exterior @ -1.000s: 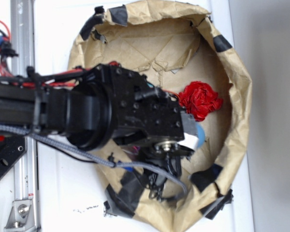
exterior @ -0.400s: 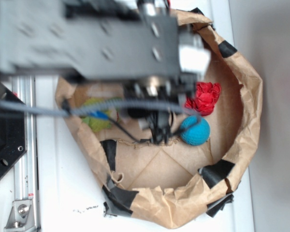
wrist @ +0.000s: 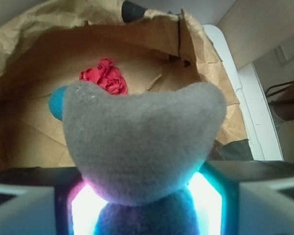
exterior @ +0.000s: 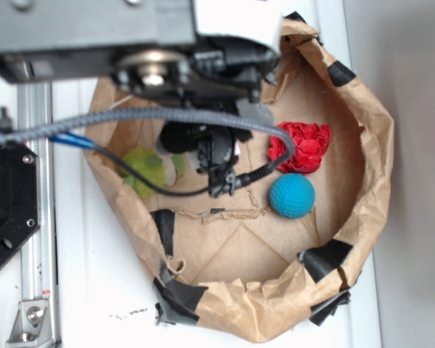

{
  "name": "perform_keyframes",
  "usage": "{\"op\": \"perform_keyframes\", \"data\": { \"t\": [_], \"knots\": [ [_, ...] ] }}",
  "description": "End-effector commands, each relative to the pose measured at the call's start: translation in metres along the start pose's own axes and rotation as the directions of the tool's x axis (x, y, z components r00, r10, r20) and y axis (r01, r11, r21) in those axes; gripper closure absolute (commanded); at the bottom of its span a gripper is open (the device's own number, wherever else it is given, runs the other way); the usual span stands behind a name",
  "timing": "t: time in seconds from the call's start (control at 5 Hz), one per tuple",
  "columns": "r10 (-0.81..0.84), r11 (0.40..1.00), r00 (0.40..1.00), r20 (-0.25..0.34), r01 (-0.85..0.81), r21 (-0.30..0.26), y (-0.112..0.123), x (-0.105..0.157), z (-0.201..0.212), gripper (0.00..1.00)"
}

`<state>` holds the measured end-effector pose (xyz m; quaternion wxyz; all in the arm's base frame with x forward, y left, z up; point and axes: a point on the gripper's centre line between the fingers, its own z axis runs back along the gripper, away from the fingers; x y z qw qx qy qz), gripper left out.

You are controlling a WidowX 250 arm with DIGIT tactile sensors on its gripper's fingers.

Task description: Grab the gray animal.

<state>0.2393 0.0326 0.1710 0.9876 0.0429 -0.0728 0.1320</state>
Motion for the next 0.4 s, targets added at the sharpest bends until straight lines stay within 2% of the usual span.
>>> {"op": "perform_keyframes", "data": {
  "t": [0.0,0.2],
  "knots": [
    [0.016,1.0,0.997,0.074,-0.017,0.012,0.0038,-0.0034,0.0104,1.0],
    [0.016,0.999,0.999,0.049,-0.017,0.027,0.0029,-0.0046,0.0096,1.0]
  ]
}}
